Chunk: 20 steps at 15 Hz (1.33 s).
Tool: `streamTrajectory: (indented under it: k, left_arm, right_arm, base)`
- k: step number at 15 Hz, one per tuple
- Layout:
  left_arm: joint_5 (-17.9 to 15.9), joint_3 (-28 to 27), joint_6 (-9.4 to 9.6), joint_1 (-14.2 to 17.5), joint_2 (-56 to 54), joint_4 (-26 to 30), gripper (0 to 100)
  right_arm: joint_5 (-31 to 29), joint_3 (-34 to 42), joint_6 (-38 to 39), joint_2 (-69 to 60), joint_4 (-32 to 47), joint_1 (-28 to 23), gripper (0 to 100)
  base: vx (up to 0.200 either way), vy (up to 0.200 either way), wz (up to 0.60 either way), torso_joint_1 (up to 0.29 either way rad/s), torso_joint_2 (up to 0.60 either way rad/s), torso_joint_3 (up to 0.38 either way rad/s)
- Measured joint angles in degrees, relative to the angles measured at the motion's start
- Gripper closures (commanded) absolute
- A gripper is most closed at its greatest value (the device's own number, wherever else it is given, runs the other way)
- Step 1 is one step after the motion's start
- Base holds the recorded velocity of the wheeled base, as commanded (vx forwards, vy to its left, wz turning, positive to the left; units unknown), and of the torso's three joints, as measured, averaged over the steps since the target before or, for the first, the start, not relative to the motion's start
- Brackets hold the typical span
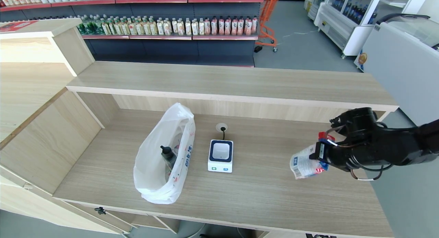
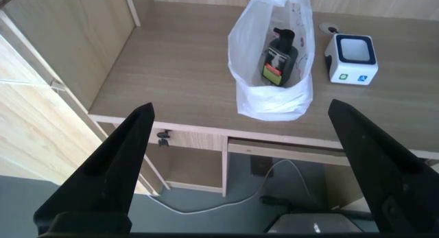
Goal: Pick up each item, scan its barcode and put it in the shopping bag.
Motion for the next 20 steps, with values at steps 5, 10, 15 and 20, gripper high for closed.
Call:
streamTrajectory:
  k: [5, 10, 15, 20]
  left_arm:
    - [0.0, 0.0, -0.02, 0.0, 0.0, 0.0, 0]
    - [0.0, 0.0, 0.0, 0.0, 0.0, 0.0, 0]
    - [0.0, 0.0, 0.0, 0.0, 0.0, 0.0, 0]
    - [0.0, 0.0, 0.0, 0.0, 0.0, 0.0, 0]
  right_arm:
    - [43.0, 16.6, -25.6, -17.4, -8.0, -4.4, 100]
    - [43.6, 19.3, -24.4, -23.6, -8.4, 5.7, 100]
    - [43.3, 18.6, -14.7, -24.9, -8.7, 8.4, 100]
    - [37.0, 18.0, -13.3, -25.1, -8.8, 12.8, 100]
  base:
    - [0.0, 0.0, 0.0, 0.0, 0.0, 0.0]
    - [0.0, 0.0, 0.0, 0.0, 0.0, 0.0]
    - [0.0, 0.0, 0.0, 0.0, 0.0, 0.0]
    - [0.0, 0.0, 0.0, 0.0, 0.0, 0.0]
